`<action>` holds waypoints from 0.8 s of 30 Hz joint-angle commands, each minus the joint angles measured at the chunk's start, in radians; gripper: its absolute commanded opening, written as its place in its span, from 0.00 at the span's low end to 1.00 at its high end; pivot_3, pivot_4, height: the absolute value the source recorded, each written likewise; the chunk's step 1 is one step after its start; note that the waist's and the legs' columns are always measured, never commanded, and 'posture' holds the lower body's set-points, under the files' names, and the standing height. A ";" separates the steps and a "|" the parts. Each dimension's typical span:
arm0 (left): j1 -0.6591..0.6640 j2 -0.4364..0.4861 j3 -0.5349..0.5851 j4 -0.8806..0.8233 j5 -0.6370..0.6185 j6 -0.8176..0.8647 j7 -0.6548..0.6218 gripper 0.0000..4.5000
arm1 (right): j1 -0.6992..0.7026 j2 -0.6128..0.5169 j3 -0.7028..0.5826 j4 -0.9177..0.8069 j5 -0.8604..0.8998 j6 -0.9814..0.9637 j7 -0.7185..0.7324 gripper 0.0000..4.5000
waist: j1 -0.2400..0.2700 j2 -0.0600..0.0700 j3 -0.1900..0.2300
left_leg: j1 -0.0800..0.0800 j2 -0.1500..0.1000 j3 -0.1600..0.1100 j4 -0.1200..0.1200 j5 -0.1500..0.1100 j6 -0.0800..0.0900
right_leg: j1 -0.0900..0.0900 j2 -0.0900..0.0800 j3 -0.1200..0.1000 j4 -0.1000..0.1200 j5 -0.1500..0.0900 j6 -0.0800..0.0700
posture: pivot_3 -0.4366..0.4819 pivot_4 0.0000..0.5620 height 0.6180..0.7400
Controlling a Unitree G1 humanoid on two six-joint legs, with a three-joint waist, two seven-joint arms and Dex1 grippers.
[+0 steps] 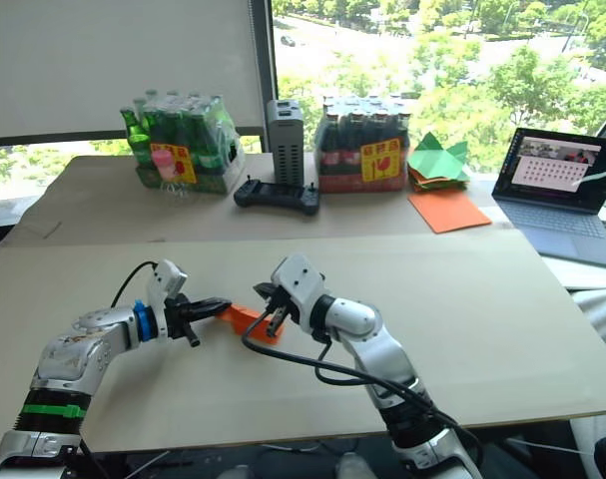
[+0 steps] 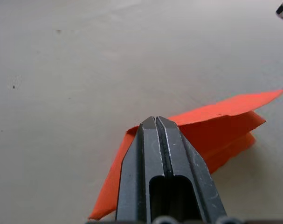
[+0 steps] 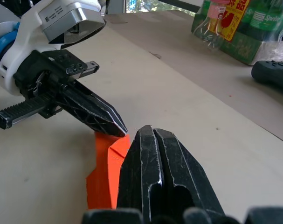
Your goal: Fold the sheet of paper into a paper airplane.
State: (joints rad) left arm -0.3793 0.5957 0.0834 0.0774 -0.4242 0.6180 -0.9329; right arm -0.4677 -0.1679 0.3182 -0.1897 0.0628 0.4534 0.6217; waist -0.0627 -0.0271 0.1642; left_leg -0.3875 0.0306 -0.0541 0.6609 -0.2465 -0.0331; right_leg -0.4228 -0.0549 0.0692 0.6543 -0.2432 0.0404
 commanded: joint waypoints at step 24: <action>0.176 0.246 0.208 -0.311 -0.265 0.202 -0.063 0.00 | -0.001 -0.080 0.066 0.019 0.118 -0.084 0.233 0.00 | -0.002 -0.001 0.001 | 0.000 0.001 0.001 0.000 0.000 0.000 | 0.000 0.000 0.000 -0.002 0.000 0.000 | 0.48 0.27 1.00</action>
State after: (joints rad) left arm -0.2080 0.8328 0.2571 -0.1928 -0.6703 0.8160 -1.0051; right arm -0.4471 -0.2618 0.4049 -0.1731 0.1481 0.3467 0.8652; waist -0.0649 -0.0280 0.1656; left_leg -0.3877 0.0318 -0.0536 0.6607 -0.2465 -0.0331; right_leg -0.4229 -0.0544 0.0691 0.6522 -0.2433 0.0400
